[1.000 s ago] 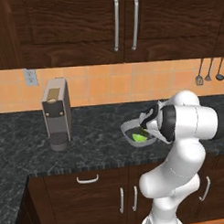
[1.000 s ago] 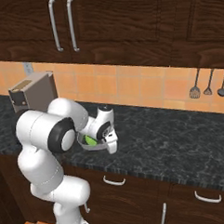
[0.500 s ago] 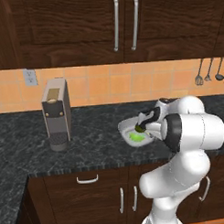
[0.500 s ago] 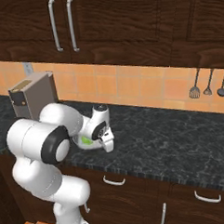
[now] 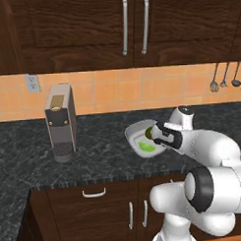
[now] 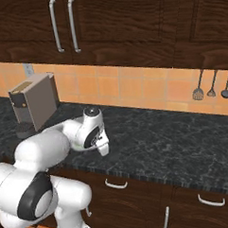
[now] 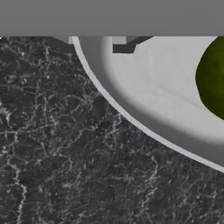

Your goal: Take the meat container that has the steak and place it on the second highest rack of the freezer. Then take the vegetable container that has the lemon wedge and lime and place it on the highest rack of the freezer.

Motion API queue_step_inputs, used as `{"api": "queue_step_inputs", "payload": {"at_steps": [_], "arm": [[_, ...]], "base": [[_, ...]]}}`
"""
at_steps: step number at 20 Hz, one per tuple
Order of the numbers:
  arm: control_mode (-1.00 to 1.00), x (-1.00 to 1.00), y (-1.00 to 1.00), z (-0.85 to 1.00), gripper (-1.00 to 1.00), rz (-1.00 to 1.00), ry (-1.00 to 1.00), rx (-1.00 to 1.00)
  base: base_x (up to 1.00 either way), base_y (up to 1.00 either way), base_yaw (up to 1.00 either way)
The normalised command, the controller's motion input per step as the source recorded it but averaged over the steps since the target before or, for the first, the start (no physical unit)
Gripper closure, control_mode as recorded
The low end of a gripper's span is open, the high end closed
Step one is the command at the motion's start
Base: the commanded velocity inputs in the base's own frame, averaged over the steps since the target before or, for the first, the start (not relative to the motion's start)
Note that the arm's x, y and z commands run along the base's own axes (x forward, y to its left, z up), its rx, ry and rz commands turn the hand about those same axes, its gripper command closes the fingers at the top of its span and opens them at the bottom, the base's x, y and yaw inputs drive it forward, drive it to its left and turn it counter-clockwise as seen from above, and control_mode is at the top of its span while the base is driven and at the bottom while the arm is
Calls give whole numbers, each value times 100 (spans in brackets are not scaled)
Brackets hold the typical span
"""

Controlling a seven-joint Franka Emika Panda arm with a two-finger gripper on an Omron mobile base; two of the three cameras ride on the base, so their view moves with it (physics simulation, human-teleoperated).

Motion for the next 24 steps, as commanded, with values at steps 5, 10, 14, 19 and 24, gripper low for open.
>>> {"api": "queue_step_inputs", "payload": {"at_steps": [5, 10, 14, 19, 24], "arm": [[-100, -29, 4, 96, 100, -16, -10, 2], [-100, -26, 4, 90, 100, -25, 0, 6], [-100, -64, 17, 71, 100, -18, 0, 12], [-100, -99, 4, 52, 100, -8, -5, 13], [-100, -79, -1, 76, 100, -1, -1, 1]], "base": [[0, 0, 0], [0, 0, 0], [0, 0, 0], [0, 0, 0], [0, 0, 0]]}}
